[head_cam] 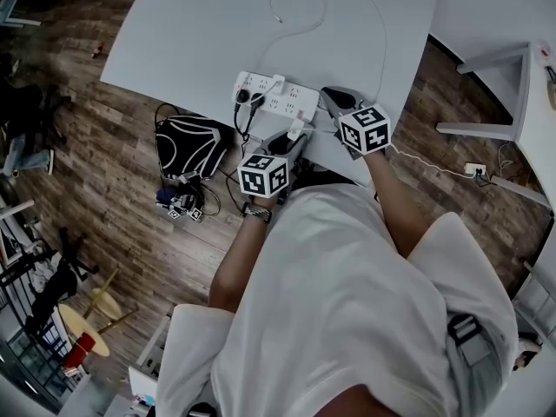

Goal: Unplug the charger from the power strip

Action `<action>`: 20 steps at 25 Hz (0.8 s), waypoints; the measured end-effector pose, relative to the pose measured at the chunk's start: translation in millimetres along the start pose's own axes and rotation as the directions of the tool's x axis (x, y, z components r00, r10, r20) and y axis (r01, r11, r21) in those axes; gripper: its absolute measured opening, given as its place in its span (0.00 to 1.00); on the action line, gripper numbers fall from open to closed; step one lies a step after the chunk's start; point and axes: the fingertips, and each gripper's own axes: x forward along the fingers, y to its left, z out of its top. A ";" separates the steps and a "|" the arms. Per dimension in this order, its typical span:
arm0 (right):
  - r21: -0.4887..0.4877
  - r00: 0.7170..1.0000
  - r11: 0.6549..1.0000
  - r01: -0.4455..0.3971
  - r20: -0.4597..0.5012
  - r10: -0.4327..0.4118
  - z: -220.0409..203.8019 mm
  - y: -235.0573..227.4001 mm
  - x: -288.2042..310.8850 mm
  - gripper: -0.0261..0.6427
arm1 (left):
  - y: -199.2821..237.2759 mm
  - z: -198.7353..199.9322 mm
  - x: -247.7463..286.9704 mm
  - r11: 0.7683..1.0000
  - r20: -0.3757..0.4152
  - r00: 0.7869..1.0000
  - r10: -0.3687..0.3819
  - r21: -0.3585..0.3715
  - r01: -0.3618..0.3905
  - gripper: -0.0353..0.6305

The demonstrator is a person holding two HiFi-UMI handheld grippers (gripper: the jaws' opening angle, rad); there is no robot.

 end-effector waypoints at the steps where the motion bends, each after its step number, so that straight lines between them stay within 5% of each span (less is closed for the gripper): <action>1: 0.002 1.000 1.000 0.002 0.008 -0.002 1.4 0.8 -2.0 0.04 | 0.8 -1.1 -0.2 0.999 0.008 1.000 -0.012 -0.038 0.012 0.27; 7: 0.009 1.000 1.000 0.012 0.023 -0.012 3.0 2.0 -7.0 0.04 | 11.0 -2.4 0.3 0.991 0.043 0.999 -0.001 -0.135 0.006 0.27; 20: 0.027 0.997 0.997 0.066 0.029 -0.067 5.1 8.4 -19.6 0.04 | 33.9 -1.3 -2.9 0.991 -0.035 0.992 0.123 -0.050 -0.125 0.37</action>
